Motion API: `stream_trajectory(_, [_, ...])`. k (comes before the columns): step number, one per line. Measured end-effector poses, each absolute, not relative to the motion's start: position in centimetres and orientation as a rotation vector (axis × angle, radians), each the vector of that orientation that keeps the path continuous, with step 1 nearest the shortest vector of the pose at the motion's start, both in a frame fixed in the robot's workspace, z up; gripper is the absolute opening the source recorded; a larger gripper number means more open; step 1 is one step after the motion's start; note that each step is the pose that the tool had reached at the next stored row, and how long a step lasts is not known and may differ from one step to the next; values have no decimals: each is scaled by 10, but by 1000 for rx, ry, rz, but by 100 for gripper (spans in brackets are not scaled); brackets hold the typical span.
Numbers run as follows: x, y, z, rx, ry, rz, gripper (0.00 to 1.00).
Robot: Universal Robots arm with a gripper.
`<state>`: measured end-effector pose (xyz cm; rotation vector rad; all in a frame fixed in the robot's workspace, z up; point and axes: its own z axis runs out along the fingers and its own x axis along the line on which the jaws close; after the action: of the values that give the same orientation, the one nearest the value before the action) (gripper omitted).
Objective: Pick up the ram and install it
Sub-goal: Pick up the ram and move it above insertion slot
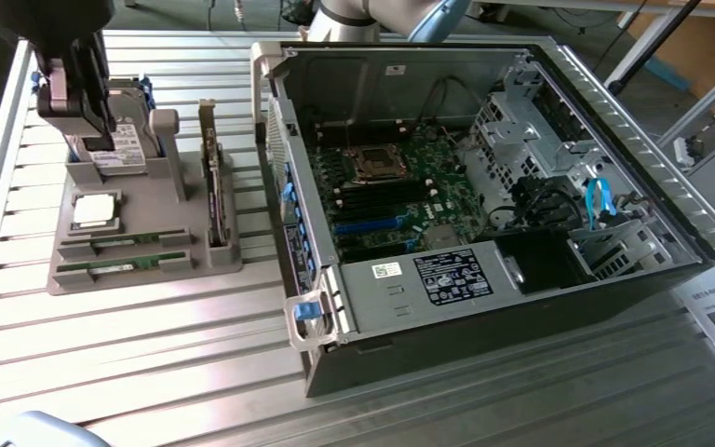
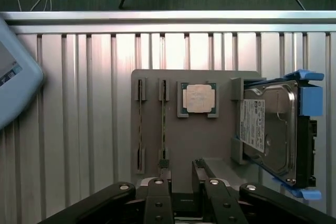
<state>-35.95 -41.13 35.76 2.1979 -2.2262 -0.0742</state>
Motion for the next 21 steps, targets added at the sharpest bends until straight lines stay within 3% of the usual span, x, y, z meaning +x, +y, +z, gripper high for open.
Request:
stream_trajectory(5, [-360,-411,333,2198,-2226,-74,30])
stream_trajectory(21, [-359,-419,332,2198,-2226,-74,30])
